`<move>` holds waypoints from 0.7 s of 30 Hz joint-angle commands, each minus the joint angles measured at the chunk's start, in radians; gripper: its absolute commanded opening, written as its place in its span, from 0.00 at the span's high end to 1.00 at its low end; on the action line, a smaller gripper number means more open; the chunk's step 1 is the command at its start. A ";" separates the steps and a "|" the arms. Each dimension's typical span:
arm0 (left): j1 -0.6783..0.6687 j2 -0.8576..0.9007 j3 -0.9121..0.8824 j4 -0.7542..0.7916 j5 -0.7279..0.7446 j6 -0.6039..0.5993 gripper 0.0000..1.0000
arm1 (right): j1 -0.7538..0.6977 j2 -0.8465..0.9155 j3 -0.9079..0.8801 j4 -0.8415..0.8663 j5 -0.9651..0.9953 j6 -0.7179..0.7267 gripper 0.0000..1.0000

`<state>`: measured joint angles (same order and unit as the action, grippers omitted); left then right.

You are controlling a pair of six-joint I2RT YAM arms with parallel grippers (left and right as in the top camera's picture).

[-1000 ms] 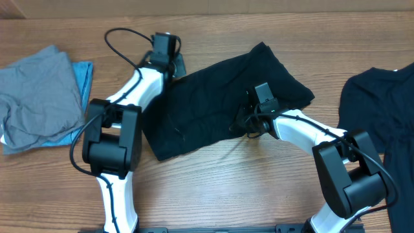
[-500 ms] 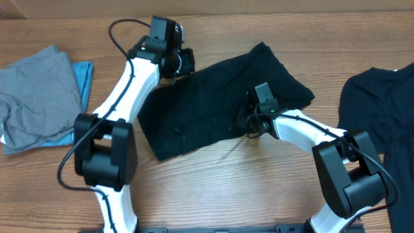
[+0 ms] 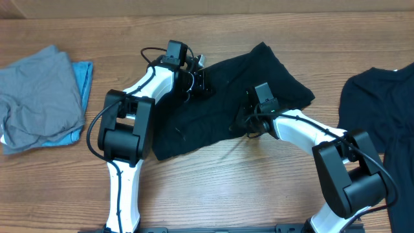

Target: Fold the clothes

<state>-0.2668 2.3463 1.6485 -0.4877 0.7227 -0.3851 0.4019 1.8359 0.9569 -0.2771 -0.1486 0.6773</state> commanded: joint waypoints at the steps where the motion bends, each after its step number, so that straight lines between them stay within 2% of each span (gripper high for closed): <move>1: -0.008 0.061 -0.004 -0.021 -0.163 -0.005 0.96 | 0.002 0.006 -0.004 0.003 0.028 0.000 0.96; 6: 0.027 0.060 0.005 -0.052 -0.374 -0.004 0.96 | 0.002 0.006 -0.004 0.003 0.029 -0.023 0.95; 15: 0.218 0.060 0.102 -0.111 -0.375 -0.004 0.96 | 0.002 0.006 -0.004 0.001 0.028 -0.022 0.95; 21: 0.319 0.045 0.396 -0.357 -0.375 0.012 0.96 | 0.002 0.006 -0.004 0.002 0.029 -0.022 0.95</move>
<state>-0.0174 2.3775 1.8774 -0.7506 0.4656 -0.3889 0.4019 1.8359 0.9573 -0.2665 -0.1493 0.6609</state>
